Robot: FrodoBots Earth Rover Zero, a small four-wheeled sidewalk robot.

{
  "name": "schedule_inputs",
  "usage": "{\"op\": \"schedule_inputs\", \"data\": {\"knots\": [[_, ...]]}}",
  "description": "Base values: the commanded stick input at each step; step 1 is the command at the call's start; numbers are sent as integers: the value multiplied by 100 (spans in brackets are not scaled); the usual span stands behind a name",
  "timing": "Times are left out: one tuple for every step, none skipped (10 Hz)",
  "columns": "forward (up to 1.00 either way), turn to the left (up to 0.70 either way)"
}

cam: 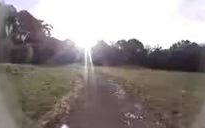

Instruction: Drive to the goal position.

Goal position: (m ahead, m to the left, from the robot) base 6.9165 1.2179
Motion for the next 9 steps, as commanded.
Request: {"op": "schedule_inputs", "data": {"knots": [[85, 0], [85, 0], [85, 0], [85, 0], [85, 0], [85, 0], [85, 0], [85, 0], [85, 0]]}}
